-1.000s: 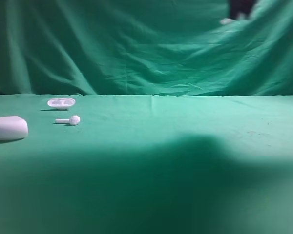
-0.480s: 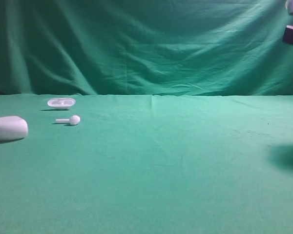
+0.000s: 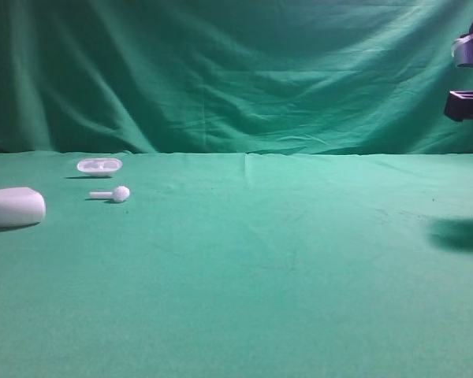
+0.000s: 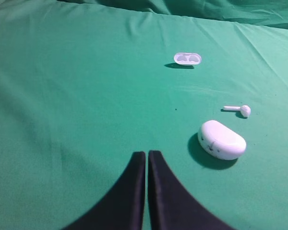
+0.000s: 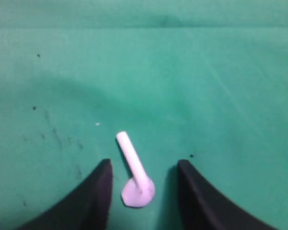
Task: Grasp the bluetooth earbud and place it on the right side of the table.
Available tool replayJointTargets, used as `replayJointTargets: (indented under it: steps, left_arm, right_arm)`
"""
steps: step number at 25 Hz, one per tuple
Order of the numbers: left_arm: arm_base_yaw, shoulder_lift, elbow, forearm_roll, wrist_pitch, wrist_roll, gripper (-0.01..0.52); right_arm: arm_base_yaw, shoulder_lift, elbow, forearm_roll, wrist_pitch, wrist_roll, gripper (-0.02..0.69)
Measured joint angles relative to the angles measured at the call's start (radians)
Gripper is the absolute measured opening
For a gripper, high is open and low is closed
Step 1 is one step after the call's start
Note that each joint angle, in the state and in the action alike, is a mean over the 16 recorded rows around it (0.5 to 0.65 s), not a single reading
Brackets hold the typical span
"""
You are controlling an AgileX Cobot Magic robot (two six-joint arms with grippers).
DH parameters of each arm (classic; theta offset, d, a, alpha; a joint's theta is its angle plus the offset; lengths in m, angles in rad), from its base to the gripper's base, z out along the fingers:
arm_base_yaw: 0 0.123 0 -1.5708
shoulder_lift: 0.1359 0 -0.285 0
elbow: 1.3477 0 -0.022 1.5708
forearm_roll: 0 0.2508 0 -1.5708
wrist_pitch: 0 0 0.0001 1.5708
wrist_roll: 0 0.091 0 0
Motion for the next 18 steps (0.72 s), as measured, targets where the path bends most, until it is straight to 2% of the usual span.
replayJointTargets:
  steps: [5,8,11,18]
  left_arm:
    - [0.0,0.0,0.0,0.0,0.0,0.0,0.0]
    - [0.0,0.0,0.0,0.0,0.0,0.0,0.0]
    - [0.0,0.0,0.0,0.0,0.0,0.0,0.0]
    - [0.0,0.0,0.0,0.0,0.0,0.0,0.0]
  right_arm:
    - [0.0,-0.016,-0.03,0.013,0.042,0.0,0.49]
    - [0.0,-0.053,-0.053,0.03,0.09,-0.001,0.485]
    - [0.0,-0.111,-0.077,0.053,0.155,-0.006,0.41]
    - [0.0,-0.337,-0.12,0.109,0.335,-0.021,0.134]
